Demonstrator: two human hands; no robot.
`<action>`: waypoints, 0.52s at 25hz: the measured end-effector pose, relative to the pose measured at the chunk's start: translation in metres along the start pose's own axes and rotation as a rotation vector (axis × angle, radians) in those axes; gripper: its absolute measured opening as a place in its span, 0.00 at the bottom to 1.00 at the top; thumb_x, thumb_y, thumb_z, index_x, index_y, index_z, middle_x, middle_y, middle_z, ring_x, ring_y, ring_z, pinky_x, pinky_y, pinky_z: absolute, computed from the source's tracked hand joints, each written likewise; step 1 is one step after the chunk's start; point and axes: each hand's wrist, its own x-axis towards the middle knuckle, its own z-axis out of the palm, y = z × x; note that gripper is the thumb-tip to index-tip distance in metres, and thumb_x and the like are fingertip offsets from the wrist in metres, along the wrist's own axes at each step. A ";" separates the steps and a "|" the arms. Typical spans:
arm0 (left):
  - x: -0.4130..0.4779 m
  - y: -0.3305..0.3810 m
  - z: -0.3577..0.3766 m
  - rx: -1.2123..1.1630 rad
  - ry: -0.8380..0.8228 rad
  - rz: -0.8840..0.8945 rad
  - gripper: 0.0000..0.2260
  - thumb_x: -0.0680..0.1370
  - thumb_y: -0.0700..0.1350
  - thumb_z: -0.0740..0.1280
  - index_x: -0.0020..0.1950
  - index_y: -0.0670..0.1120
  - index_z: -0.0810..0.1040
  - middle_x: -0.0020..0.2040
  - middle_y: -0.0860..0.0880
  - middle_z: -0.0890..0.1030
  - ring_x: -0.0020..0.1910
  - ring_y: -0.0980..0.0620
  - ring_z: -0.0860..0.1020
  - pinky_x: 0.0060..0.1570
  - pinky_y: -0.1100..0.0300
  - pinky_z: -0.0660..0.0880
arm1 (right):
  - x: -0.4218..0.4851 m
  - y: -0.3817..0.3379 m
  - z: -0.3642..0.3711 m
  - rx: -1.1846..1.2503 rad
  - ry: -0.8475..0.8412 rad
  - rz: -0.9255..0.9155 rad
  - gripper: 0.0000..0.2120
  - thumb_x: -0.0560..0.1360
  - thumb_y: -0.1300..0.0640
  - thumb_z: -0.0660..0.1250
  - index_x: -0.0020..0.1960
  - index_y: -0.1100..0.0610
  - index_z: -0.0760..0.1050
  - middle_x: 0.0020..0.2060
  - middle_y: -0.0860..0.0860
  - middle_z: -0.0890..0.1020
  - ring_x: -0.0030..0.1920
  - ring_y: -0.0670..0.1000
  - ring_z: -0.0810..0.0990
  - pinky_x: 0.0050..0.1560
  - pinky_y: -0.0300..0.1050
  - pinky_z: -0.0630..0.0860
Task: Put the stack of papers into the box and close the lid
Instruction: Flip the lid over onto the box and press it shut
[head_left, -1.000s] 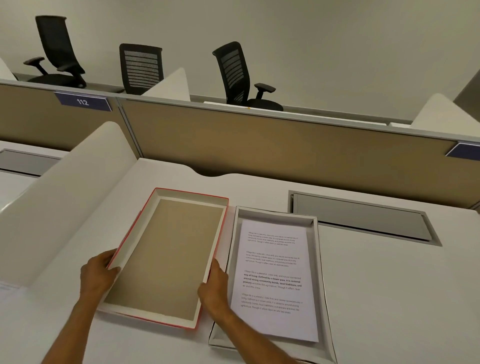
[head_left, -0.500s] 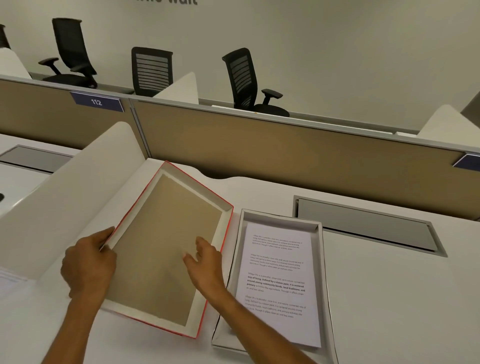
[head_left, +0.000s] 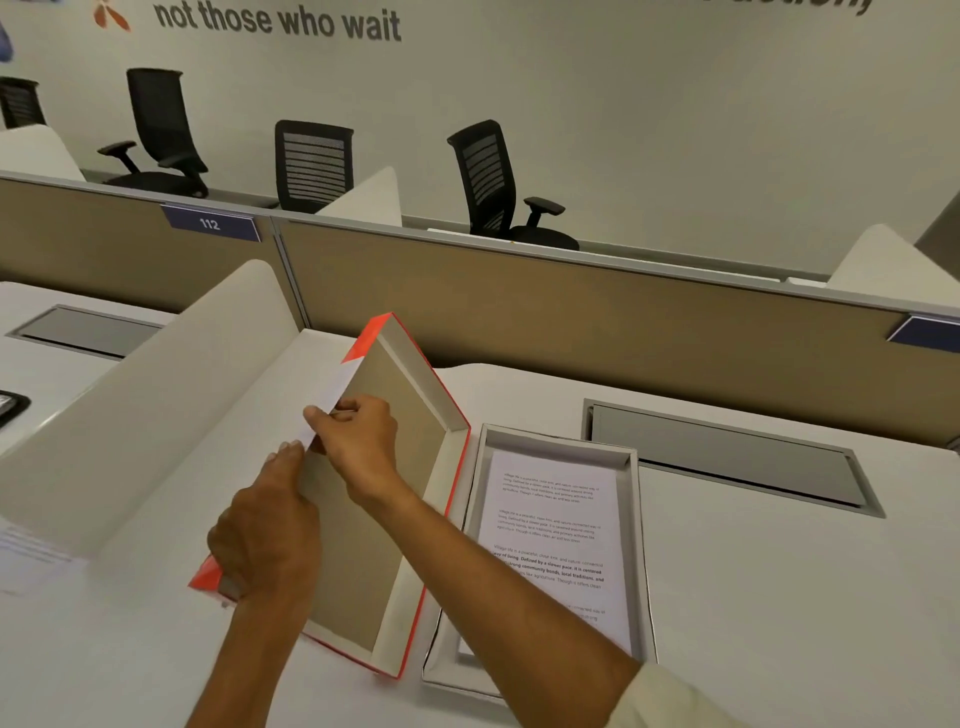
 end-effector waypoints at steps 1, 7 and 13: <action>-0.003 0.005 -0.004 -0.005 -0.020 -0.012 0.16 0.77 0.37 0.66 0.65 0.40 0.78 0.42 0.33 0.84 0.35 0.31 0.80 0.40 0.41 0.78 | 0.000 -0.002 -0.002 0.005 -0.001 0.000 0.05 0.73 0.60 0.72 0.47 0.61 0.80 0.48 0.57 0.86 0.48 0.56 0.86 0.51 0.52 0.84; 0.011 -0.006 -0.035 -0.243 -0.371 -0.008 0.19 0.74 0.49 0.72 0.65 0.51 0.79 0.56 0.48 0.84 0.52 0.45 0.83 0.57 0.47 0.77 | -0.013 -0.009 -0.027 -0.058 0.065 -0.013 0.11 0.71 0.67 0.71 0.35 0.55 0.77 0.49 0.59 0.86 0.49 0.59 0.85 0.48 0.52 0.84; 0.038 -0.036 0.002 -0.747 -0.621 -0.158 0.15 0.77 0.49 0.68 0.64 0.49 0.79 0.61 0.49 0.82 0.58 0.51 0.79 0.61 0.53 0.75 | -0.034 -0.031 -0.078 0.084 0.091 0.059 0.10 0.72 0.68 0.72 0.44 0.55 0.77 0.55 0.58 0.84 0.54 0.58 0.84 0.53 0.51 0.83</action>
